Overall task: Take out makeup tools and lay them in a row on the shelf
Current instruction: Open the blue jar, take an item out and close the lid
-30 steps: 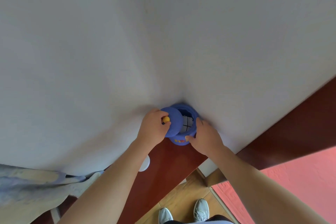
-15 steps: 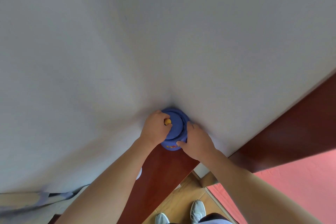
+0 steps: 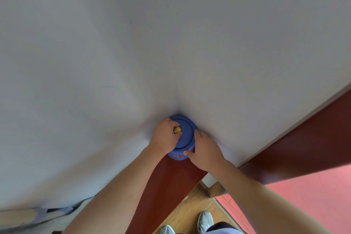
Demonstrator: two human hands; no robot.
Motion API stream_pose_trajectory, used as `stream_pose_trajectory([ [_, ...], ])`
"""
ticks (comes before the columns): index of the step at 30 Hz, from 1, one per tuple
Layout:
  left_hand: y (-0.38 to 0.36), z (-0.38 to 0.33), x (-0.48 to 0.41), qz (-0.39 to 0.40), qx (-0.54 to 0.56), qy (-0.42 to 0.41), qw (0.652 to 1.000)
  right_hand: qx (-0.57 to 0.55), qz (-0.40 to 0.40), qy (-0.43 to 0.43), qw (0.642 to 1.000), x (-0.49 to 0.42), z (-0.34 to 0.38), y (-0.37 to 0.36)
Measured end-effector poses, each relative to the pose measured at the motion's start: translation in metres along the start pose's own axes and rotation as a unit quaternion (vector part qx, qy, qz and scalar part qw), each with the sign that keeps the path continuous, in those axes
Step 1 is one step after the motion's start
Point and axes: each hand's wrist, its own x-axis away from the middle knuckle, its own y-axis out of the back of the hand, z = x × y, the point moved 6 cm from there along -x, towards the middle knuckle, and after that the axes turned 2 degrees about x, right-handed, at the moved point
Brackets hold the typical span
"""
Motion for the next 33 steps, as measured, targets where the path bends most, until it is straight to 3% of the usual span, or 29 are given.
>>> stream_pose_trajectory([
  [33,-0.0035,-0.0004,0.0033,0.008,-0.014,0.018,1.0,-0.059,0.0,0.011,0.998,0.003,-0.0026,-0.0007],
])
